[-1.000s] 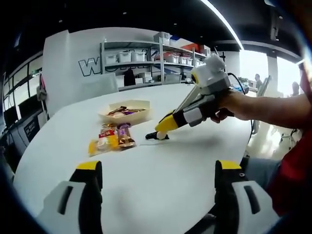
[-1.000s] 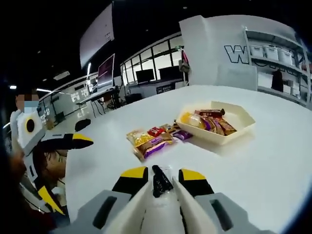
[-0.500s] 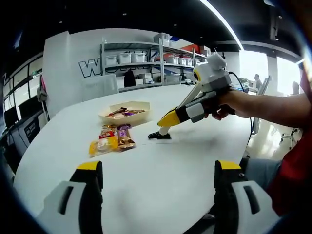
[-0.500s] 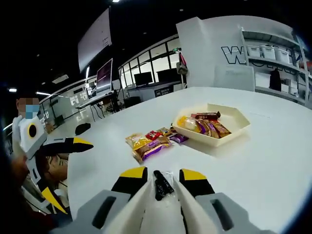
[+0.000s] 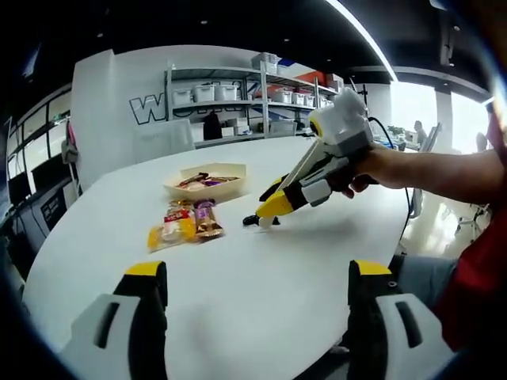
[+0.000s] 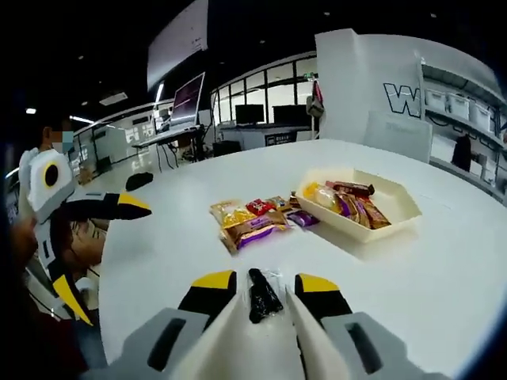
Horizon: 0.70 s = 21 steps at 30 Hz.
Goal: Place the target food into the container with the food tongs after gripping and lifting it, then release it inside without dropping or visibly crushing the food.
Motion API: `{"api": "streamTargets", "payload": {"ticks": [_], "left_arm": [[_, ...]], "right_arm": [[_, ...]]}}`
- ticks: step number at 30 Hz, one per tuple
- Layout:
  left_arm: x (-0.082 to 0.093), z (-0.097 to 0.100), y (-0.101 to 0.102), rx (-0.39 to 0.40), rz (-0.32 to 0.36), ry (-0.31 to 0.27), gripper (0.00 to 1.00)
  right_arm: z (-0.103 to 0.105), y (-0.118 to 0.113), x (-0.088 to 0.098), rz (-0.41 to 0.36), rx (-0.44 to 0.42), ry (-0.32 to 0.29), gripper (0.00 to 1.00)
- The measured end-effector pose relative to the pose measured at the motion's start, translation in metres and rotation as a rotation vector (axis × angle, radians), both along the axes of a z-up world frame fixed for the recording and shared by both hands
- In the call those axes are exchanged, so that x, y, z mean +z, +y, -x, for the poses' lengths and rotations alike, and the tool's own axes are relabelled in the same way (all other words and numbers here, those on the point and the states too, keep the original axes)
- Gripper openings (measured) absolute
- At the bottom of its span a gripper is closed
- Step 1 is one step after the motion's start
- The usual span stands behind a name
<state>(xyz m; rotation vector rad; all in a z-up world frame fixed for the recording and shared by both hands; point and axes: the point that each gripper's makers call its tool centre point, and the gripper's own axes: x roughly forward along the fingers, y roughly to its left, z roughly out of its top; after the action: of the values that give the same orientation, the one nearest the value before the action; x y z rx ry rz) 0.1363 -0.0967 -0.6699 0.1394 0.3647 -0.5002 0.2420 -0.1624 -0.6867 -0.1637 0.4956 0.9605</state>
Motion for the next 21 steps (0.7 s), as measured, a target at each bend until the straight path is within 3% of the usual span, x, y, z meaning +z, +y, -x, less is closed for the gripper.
{"api": "streamTargets", "payload": {"ticks": [8,12,21], "left_arm": [[0.001,-0.003,-0.001,-0.003,-0.001,-0.002,0.92],[0.002,-0.003,0.001,-0.002,-0.005,-0.005,0.92],[0.001,-0.002,0.003,0.004,0.000,-0.005,0.91]], "right_arm": [[-0.005,-0.001,0.000,-0.012,-0.057,0.001,0.16],[-0.005,-0.003,0.001,-0.061,-0.084,0.069,0.16],[-0.012,-0.010,0.018,-0.097,-0.105,0.062,0.17]]}}
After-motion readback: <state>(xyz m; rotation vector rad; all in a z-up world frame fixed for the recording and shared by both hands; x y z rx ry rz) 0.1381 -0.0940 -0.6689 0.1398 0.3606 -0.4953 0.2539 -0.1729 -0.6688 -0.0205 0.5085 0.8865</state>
